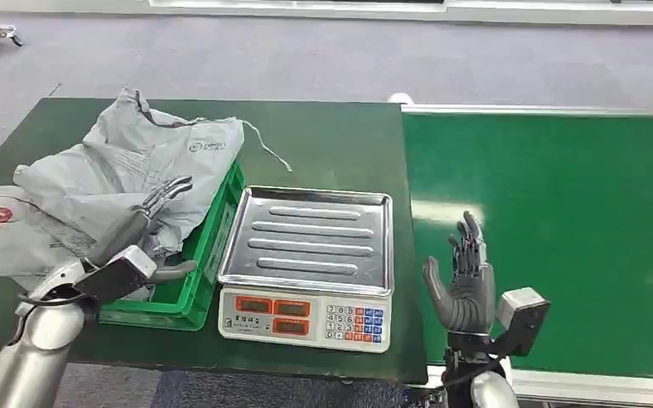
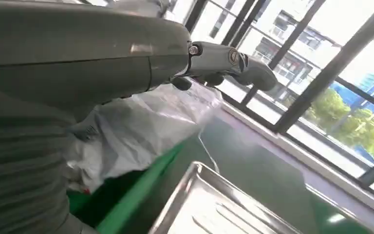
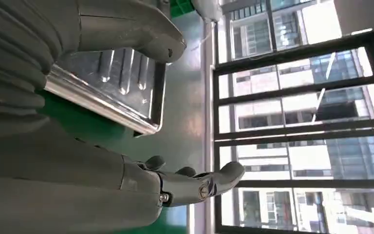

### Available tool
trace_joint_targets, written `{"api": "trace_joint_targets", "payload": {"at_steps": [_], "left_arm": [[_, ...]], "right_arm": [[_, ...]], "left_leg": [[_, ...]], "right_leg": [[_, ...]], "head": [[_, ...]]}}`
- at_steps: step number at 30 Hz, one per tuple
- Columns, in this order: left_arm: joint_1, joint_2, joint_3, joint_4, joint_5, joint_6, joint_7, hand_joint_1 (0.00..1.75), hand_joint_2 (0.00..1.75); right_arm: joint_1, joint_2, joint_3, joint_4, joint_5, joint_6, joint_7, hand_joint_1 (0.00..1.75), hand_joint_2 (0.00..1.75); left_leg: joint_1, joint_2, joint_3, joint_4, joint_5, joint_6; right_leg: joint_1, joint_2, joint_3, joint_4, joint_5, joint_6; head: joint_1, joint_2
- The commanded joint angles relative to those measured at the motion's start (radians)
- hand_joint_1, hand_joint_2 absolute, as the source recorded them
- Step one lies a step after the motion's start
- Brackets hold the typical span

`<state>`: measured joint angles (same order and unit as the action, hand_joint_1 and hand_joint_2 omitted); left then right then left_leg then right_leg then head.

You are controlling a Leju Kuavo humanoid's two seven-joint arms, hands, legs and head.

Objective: Moved the parcel from conveyor to table for the left to box.

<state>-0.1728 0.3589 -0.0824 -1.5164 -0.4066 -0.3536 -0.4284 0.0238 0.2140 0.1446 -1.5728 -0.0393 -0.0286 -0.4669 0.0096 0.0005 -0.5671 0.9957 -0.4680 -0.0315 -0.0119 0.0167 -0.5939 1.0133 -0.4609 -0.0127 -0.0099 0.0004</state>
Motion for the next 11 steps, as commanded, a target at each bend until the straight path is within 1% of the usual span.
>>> {"api": "trace_joint_targets", "payload": {"at_steps": [1,2,3,4,5,6,7,9,11], "left_arm": [[-0.170,-0.307,-0.170,0.251,0.136,0.022,-0.028,0.00,1.75],[-0.175,-0.308,-0.179,0.257,0.139,0.031,-0.029,0.00,1.75],[-0.180,-0.329,-0.164,0.272,0.184,0.025,-0.030,0.00,1.75],[-0.209,-0.492,-0.066,0.415,0.440,-0.063,0.015,0.00,1.75],[-0.236,-0.530,-0.082,0.497,0.462,-0.036,-0.028,0.00,1.75],[-0.260,-0.553,-0.100,0.573,0.500,-0.017,-0.053,0.00,1.75],[-0.270,-0.557,-0.109,0.592,0.515,0.006,-0.059,0.00,1.75],[-0.269,-0.554,-0.111,0.591,0.529,0.027,-0.062,0.00,1.75],[-0.246,-0.552,-0.100,0.562,0.539,0.090,-0.048,0.00,1.75]], "right_arm": [[-0.252,-0.047,0.118,0.279,0.024,0.045,0.040,0.00,1.75],[-0.255,-0.046,0.119,0.285,0.024,0.044,0.040,0.00,1.75],[-0.264,-0.048,0.123,0.296,0.020,0.049,0.047,0.00,1.75],[-0.368,-0.038,0.145,0.442,-0.023,0.072,0.061,0.00,1.75],[-0.420,-0.027,0.149,0.526,-0.057,0.081,0.034,0.00,1.75],[-0.460,-0.016,0.153,0.600,-0.082,0.076,0.008,0.00,1.75],[-0.474,-0.006,0.158,0.624,-0.103,0.085,-0.006,0.00,1.75],[-0.482,0.001,0.172,0.644,-0.106,0.078,-0.011,0.00,1.75],[-0.485,-0.004,0.210,0.665,-0.108,0.053,-0.009,0.00,1.75]], "left_leg": [[-0.001,-0.004,0.002,-0.002,0.002,0.002],[-0.001,-0.006,0.001,-0.002,0.004,0.002],[-0.001,-0.005,0.001,-0.001,0.003,0.002],[0.000,-0.007,0.001,-0.001,0.004,0.003],[-0.001,-0.006,0.001,0.000,0.004,0.004],[0.000,-0.007,0.001,-0.002,0.006,0.005],[-0.002,-0.005,0.003,-0.001,0.004,0.004],[-0.002,-0.006,-0.001,0.002,0.004,0.005],[-0.001,-0.007,-0.001,0.002,0.005,0.006]], "right_leg": [[-0.001,-0.005,0.003,-0.002,0.001,0.001],[-0.001,-0.007,0.003,-0.003,0.002,0.001],[-0.001,-0.006,0.003,-0.002,0.001,0.001],[0.000,-0.008,0.004,-0.004,0.002,0.002],[-0.001,-0.006,0.004,-0.003,0.003,0.003],[0.000,-0.008,0.006,-0.006,0.005,0.003],[-0.002,-0.006,0.006,-0.004,0.003,0.003],[-0.002,-0.006,0.004,-0.002,0.004,0.005],[-0.001,-0.007,0.005,-0.004,0.006,0.005]], "head": [[0.000,0.000],[0.000,0.000],[0.000,0.000],[0.000,0.000],[0.001,0.000],[0.001,0.000],[0.000,0.000],[0.001,0.000],[0.001,0.000]]}}
